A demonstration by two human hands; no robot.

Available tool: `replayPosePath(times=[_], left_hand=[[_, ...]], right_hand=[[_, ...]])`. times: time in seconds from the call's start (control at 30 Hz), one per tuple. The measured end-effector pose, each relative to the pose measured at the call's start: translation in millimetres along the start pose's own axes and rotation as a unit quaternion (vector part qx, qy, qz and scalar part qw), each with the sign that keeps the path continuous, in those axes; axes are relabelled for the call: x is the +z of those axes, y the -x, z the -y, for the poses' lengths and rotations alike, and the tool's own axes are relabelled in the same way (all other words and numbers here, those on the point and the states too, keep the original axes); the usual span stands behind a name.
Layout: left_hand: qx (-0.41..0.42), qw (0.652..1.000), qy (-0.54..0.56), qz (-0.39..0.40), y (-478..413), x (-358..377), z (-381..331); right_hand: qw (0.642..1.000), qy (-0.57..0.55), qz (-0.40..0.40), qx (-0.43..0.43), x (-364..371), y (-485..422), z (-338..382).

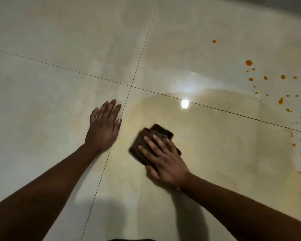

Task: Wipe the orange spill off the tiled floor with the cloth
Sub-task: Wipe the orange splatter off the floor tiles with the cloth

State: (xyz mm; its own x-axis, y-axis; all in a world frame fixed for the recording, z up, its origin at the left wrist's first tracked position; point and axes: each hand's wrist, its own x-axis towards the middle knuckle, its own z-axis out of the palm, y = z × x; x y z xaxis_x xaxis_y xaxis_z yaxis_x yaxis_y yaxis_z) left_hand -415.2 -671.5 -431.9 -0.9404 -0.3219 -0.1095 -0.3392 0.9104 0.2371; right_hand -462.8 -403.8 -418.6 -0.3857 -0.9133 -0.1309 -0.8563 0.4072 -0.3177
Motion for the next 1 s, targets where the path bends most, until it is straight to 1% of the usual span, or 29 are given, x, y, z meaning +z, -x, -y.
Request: replayPosePath(times=[0.03, 0.07, 0.1, 0.17, 0.2, 0.23, 0.27, 0.33, 0.37, 0.4, 0.43, 0.47, 0.5, 0.57, 0.6, 0.63, 0.67, 0.73, 0.77, 0.8, 0.83, 0.87, 0.9, 0.93, 0.97, 1.0], left_hand=[[-0.005, 1.000, 0.003, 0.002, 1, -1, -1], [-0.005, 1.000, 0.006, 0.004, 1, -1, -5], [-0.002, 1.000, 0.008, 0.007, 1, -3, -7], [0.002, 1.000, 0.015, -0.008, 0, -3, -6], [0.006, 1.000, 0.016, -0.018, -1, -3, -2], [0.006, 1.000, 0.018, -0.024, -2, -2, 1], [0.006, 0.999, 0.021, -0.028, -4, 0, 4], [0.010, 0.999, 0.018, -0.028, -4, 2, 4], [0.007, 1.000, 0.012, -0.022, -4, 2, 2], [0.001, 1.000, 0.007, -0.016, -3, 1, 0], [-0.005, 1.000, 0.004, -0.013, -2, 0, -2], [-0.005, 1.000, 0.000, -0.011, -1, -1, -5], [-0.005, 1.000, -0.003, -0.011, 0, -1, -5], [-0.007, 1.000, -0.005, -0.018, -1, 0, -2], [-0.007, 1.000, -0.008, -0.024, -1, 0, 2], [-0.006, 1.000, -0.008, -0.027, -1, 2, 2], [-0.003, 1.000, -0.007, -0.028, -1, 3, 1], [-0.007, 0.999, -0.009, -0.035, 2, 3, 1], [-0.012, 0.999, -0.009, -0.038, 2, 1, -2], [-0.020, 0.999, -0.010, -0.043, 1, -2, -7], [-0.027, 0.998, -0.013, -0.051, -3, -6, -15], [-0.026, 0.998, -0.008, -0.062, -10, -10, -24], [-0.017, 0.997, 0.003, -0.074, -20, -12, -35], [0.003, 0.997, 0.014, -0.080, -31, -11, -49], [0.026, 0.996, 0.025, -0.079, -43, -9, -63], [0.046, 0.995, 0.038, -0.074, -59, -4, -81]], right_hand=[[1.000, 0.010, 0.007, -0.022, -8, 26, -21], [0.999, 0.032, 0.000, -0.022, -15, 36, -49], [0.999, 0.040, -0.006, 0.013, -23, 25, -73], [0.987, 0.013, -0.068, 0.144, -41, -41, -92], [0.977, -0.003, -0.086, 0.195, -44, -77, -79], [0.975, -0.008, -0.100, 0.200, -39, -101, -56], [0.982, -0.010, -0.097, 0.163, -26, -106, -30], [0.999, 0.000, -0.031, 0.024, 1, -61, 10], [1.000, 0.003, 0.005, -0.025, 6, -24, 11], [0.998, 0.007, 0.035, -0.054, 0, 5, -3], [0.995, 0.023, 0.037, -0.085, -8, 18, -28], [0.995, 0.044, 0.025, -0.088, -14, 17, -54], [0.998, 0.047, 0.009, -0.051, -20, 1, -73], [0.993, 0.022, -0.049, 0.105, -35, -55, -85], [0.983, 0.002, -0.075, 0.167, -37, -81, -71], [0.980, -0.009, -0.090, 0.178, -31, -93, -54], [0.987, -0.013, -0.081, 0.138, -23, -88, -36], [1.000, 0.013, -0.023, 0.005, -4, -36, -21], [1.000, 0.017, 0.006, -0.018, -6, 3, -30], [1.000, 0.014, 0.007, -0.020, -15, 31, -52], [1.000, 0.018, -0.011, 0.008, -22, 46, -80], [0.997, 0.020, -0.030, 0.069, -30, 46, -107], [0.987, 0.017, -0.053, 0.152, -40, 30, -130], [0.968, 0.008, -0.085, 0.236, -47, 6, -144], [0.949, -0.003, -0.102, 0.299, -50, -20, -144], [0.937, -0.009, -0.116, 0.328, -50, -36, -135]])
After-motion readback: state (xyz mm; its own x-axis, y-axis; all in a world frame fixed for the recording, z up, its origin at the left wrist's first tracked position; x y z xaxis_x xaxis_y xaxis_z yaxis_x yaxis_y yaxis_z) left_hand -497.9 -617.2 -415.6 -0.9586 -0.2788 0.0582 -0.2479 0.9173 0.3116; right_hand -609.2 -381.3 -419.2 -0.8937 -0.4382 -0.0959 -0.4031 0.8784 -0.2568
